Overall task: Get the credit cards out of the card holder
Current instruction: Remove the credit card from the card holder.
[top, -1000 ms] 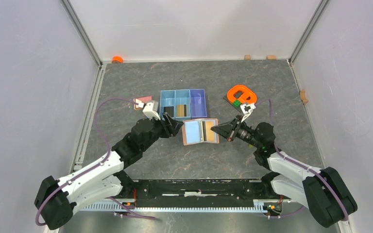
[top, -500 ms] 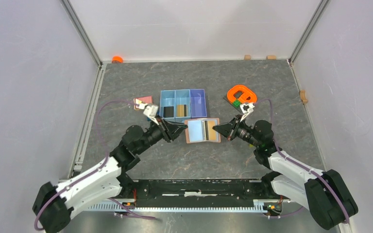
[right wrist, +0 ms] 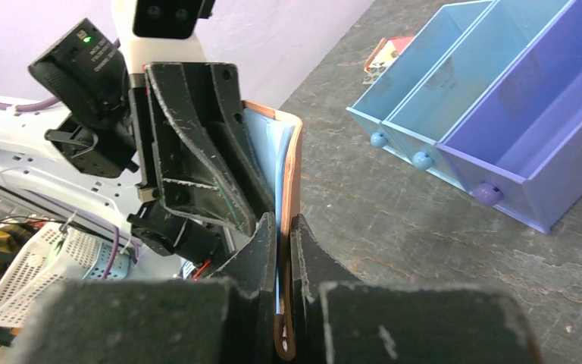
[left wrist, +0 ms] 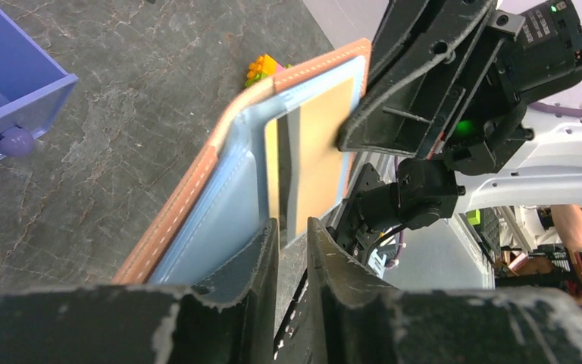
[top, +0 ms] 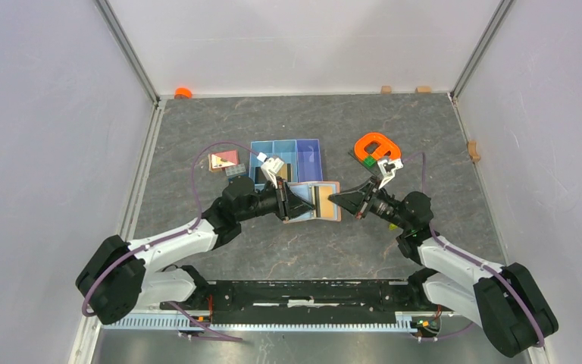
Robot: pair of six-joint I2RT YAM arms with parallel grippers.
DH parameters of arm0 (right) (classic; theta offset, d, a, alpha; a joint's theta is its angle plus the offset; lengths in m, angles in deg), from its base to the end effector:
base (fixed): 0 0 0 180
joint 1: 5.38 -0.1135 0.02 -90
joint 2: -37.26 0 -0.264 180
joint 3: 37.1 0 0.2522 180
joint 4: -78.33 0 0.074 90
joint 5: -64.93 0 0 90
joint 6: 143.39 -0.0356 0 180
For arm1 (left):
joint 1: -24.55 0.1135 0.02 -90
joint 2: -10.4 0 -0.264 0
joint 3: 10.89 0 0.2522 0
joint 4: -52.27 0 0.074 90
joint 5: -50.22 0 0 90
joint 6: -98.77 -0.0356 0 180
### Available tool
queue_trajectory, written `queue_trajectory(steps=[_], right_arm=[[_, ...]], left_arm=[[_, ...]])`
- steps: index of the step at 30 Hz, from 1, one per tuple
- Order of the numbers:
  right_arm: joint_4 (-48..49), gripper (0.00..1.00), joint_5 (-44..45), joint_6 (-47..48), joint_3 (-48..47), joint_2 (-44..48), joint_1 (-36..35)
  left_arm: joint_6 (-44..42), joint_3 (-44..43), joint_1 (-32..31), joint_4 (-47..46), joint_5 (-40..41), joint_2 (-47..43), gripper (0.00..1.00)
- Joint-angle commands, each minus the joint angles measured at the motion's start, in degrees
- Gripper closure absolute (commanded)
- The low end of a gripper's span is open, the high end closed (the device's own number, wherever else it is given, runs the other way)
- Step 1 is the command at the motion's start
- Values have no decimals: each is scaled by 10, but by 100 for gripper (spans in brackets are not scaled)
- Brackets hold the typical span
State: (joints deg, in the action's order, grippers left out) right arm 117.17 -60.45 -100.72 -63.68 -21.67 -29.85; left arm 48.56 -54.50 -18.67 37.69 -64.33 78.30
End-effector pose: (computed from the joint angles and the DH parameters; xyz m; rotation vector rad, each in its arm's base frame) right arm 0.1727 0.1013 0.2163 -0.2377 1.6435 1.4312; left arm 0.1760 -0.1857 0.2364 0.4100 1.9104 -1.3873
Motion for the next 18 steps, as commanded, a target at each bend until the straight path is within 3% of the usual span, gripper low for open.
queue_trajectory(steps=[1, 8, 15, 18], right_arm=[[84, 100, -27, -40, 6, -4, 1], [126, 100, -50, -73, 7, -21, 1], [132, 100, -55, -80, 7, -23, 0], [134, 100, -56, -81, 6, -28, -1]], left_arm=[[9, -26, 6, 5, -7, 0, 71], [6, -23, 10, 21, 14, -9, 64], [13, -21, 13, 1, -3, -3, 64], [26, -5, 13, -59, -32, -9, 67]])
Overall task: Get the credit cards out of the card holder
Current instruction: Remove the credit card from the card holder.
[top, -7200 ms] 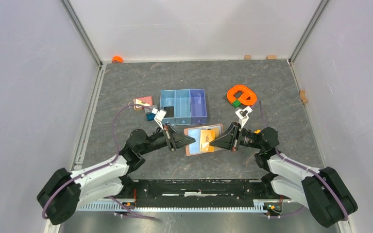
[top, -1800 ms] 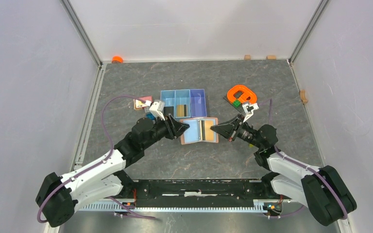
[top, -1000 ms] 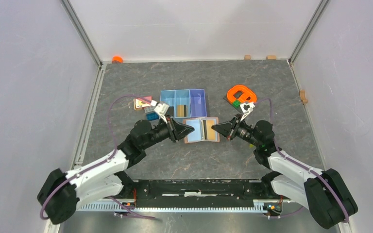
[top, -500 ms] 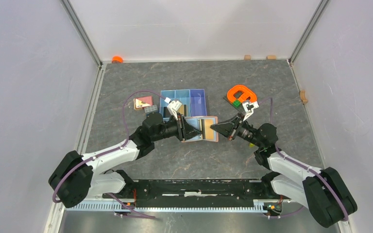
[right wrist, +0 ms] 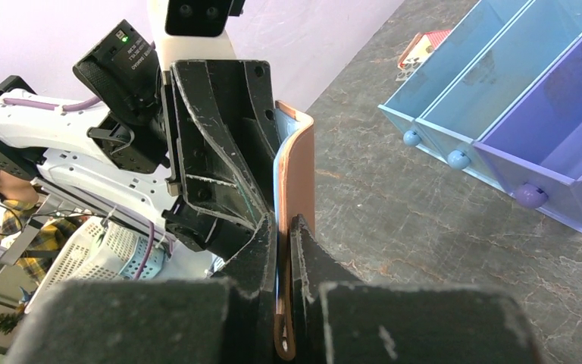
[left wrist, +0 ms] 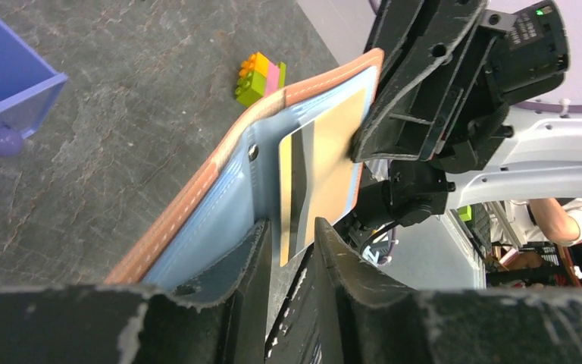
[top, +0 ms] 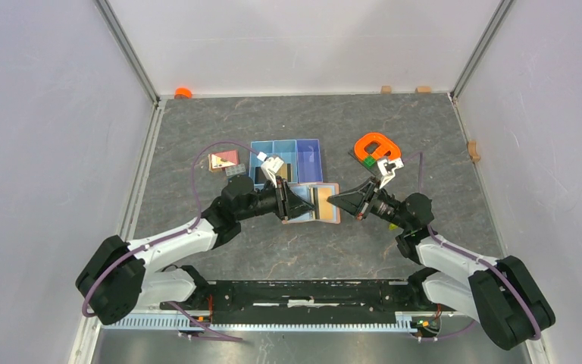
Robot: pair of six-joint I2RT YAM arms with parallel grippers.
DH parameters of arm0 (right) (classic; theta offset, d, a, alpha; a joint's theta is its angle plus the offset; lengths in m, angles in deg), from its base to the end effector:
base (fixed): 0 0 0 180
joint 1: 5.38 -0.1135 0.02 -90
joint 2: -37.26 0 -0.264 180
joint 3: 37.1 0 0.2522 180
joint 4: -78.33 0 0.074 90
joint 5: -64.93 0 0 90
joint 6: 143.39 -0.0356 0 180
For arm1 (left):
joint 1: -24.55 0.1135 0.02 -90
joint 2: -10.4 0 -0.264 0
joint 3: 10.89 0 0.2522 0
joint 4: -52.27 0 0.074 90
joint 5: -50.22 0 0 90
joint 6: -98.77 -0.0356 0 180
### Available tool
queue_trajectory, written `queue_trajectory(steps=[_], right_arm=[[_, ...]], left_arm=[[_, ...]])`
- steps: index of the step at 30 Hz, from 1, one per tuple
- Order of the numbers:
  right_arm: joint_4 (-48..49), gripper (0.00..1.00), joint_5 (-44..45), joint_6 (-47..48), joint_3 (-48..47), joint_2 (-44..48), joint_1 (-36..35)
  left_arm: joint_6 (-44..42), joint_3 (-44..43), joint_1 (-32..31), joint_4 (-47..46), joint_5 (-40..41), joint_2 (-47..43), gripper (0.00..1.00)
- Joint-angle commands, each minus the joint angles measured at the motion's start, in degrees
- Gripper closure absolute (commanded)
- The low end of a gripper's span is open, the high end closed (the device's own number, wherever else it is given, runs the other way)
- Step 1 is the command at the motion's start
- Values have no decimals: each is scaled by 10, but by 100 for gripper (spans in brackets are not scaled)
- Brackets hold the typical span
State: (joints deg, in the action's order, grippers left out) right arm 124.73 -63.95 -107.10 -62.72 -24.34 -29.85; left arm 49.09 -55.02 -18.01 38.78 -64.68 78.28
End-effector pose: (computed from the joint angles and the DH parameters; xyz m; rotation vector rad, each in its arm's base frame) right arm 0.1715 0.1026 0.2160 -0.2376 1.6195 1.5538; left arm 0.1784 -0.1842 0.2376 0.3940 1.9249 -1.3879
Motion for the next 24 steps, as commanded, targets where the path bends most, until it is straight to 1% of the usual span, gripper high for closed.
queue_trajectory(steps=[1, 6, 16, 18, 20, 22, 24], right_arm=[[59, 100, -22, -19, -3, -3, -1], [63, 100, -23, -21, -4, -15, -1], [85, 100, -36, -38, -8, -40, -7], [93, 100, -37, -41, -9, -45, -9], [97, 100, -38, -43, -9, -49, -11], [99, 100, -40, -45, -9, -49, -12], [98, 100, -40, -43, -9, -47, -12]], left_arm=[[27, 6, 6, -88, -38, -11, 69], [40, 19, 7, -145, -68, -22, 78], [90, 33, 6, -266, -129, -4, 79], [90, 34, 6, -263, -126, -7, 77], [84, 31, 7, -248, -121, -7, 76], [80, 27, 6, -233, -119, -4, 79], [75, 23, 6, -219, -115, 1, 84]])
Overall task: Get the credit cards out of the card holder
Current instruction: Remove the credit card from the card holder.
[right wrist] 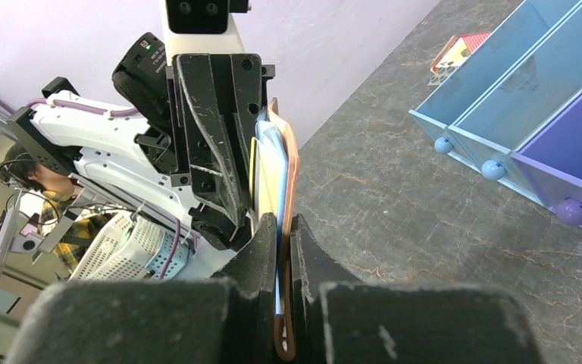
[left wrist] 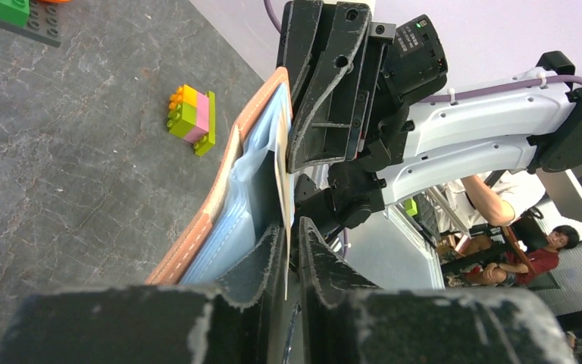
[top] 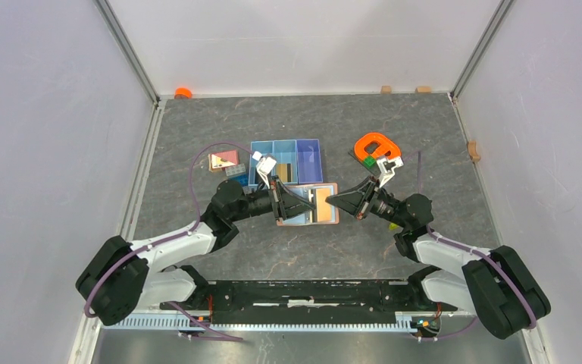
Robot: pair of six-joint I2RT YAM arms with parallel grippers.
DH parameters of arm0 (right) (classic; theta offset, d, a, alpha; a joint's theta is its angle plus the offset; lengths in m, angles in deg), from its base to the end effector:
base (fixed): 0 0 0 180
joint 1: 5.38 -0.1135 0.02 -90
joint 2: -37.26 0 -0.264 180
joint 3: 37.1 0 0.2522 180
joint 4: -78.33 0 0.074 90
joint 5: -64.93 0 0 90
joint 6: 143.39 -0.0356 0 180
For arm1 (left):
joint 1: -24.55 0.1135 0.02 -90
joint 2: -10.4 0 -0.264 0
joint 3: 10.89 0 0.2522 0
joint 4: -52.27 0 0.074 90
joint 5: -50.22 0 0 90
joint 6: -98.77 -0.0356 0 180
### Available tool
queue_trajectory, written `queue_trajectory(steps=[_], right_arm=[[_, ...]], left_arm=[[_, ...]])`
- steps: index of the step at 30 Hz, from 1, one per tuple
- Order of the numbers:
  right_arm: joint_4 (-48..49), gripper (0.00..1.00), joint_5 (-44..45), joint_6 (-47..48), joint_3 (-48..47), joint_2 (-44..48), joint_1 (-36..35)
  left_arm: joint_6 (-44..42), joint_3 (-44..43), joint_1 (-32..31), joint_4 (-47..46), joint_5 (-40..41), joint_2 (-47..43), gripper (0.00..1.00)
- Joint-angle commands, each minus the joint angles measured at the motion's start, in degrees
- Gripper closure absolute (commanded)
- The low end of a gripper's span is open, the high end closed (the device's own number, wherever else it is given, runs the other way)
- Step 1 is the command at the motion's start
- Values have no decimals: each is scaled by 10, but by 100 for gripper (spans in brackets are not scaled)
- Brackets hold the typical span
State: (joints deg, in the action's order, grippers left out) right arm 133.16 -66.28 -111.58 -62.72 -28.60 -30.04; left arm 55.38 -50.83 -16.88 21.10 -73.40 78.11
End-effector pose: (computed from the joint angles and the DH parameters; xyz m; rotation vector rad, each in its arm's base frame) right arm 0.1739 0.1056 0.2169 -0.2552 1.5804 1.6380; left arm 0.1718 -0.1779 0.2464 0.4648 1.7126 -1.6133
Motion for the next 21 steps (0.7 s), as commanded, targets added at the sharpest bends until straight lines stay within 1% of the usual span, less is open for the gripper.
queue_trajectory(steps=[1, 2, 3, 7, 10, 13, 17, 19, 21], right_arm=[[14, 100, -16, 2, -9, -4, -10], [14, 100, -15, 2, -10, -2, -10], [14, 100, -15, 3, -8, 0, -10], [-3, 100, 1, 12, 0, 18, -2], [-28, 96, 12, 22, 4, 28, 8], [-24, 92, 12, 17, 8, 23, 16], [7, 86, 1, -1, 9, 8, 17], [21, 87, -6, -10, 10, 0, 18], [18, 91, -4, -8, 11, -1, 21]], left_arm=[[8, -22, -5, -31, -25, 5, 90], [2, -24, -5, -16, -18, 5, 97], [-3, -27, -4, 4, -10, 3, 98], [-20, -21, 4, 52, 32, -19, 98], [-26, -16, 11, 86, 65, -36, 98], [-23, -15, 16, 91, 70, -38, 98], [-14, -15, 22, 88, 65, -31, 98], [-10, -15, 25, 87, 63, -29, 98], [-8, -11, 31, 90, 67, -32, 98]])
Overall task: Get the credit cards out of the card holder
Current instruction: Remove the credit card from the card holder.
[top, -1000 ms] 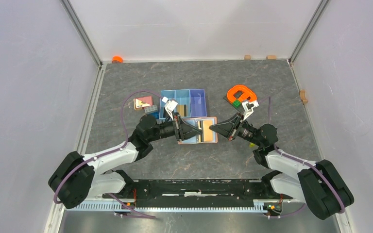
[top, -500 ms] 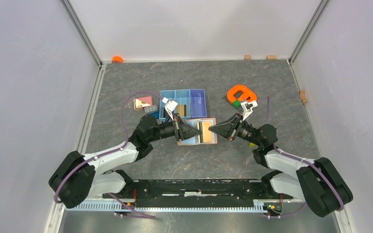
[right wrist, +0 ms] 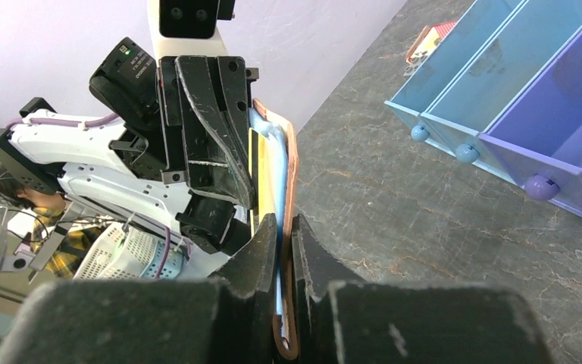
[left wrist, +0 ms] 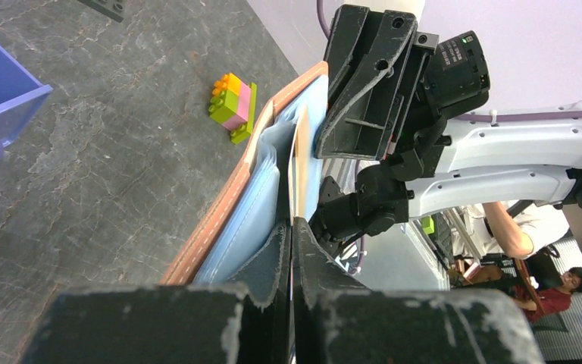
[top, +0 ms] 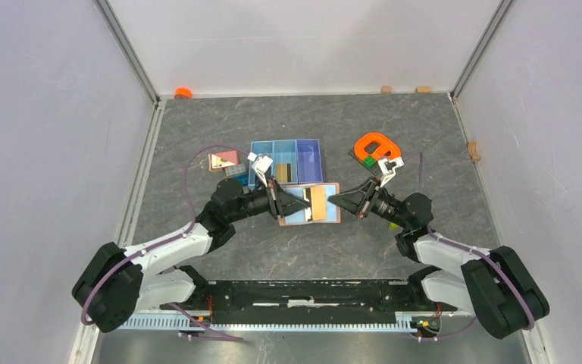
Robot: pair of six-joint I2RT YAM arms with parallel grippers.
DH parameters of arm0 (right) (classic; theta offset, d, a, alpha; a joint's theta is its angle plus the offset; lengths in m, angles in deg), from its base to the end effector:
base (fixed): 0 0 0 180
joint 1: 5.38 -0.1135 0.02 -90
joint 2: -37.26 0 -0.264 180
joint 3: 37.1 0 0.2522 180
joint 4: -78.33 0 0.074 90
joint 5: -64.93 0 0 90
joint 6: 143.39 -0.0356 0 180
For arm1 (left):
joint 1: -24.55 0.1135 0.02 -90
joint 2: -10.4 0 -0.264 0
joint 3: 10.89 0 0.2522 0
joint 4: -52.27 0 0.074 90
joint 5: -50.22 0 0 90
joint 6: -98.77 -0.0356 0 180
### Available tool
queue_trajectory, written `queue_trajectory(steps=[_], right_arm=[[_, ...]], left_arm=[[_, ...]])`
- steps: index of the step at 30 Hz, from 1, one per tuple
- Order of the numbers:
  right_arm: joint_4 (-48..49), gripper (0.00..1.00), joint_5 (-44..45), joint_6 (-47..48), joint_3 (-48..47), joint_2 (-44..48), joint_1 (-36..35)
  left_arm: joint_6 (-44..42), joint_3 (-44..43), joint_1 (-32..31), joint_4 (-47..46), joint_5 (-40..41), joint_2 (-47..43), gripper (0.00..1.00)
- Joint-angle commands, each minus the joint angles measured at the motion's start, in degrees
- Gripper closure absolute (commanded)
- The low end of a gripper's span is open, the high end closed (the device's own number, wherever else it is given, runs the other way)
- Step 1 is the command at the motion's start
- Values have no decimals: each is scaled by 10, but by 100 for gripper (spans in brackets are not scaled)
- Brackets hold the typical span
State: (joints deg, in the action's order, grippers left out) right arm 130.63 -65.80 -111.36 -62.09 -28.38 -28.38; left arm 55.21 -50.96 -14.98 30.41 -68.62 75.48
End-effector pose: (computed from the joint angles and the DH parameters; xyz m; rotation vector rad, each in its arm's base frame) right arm 0.1763 0.1001 0.2101 -0.1999 1.6264 1.6091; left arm 0.1760 -0.1675 0.2405 0.3306 1.8333 -1.5085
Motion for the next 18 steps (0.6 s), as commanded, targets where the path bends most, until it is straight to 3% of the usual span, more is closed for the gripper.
queue_trajectory(steps=[1, 4, 11, 18], right_arm=[[34, 93, -2, -7, 9, 0, 8], [-11, 98, 21, 11, 21, 18, 36], [-194, 100, 104, 106, 11, 83, 64], [-343, 100, 218, 175, -10, 151, 69]], left_arm=[[-6, -8, 17, 2, 24, -10, 98], [-16, -7, 24, 41, 53, -29, 98], [-47, -14, 25, 116, 122, -63, 98], [-69, -60, 43, 171, 171, -11, 98]])
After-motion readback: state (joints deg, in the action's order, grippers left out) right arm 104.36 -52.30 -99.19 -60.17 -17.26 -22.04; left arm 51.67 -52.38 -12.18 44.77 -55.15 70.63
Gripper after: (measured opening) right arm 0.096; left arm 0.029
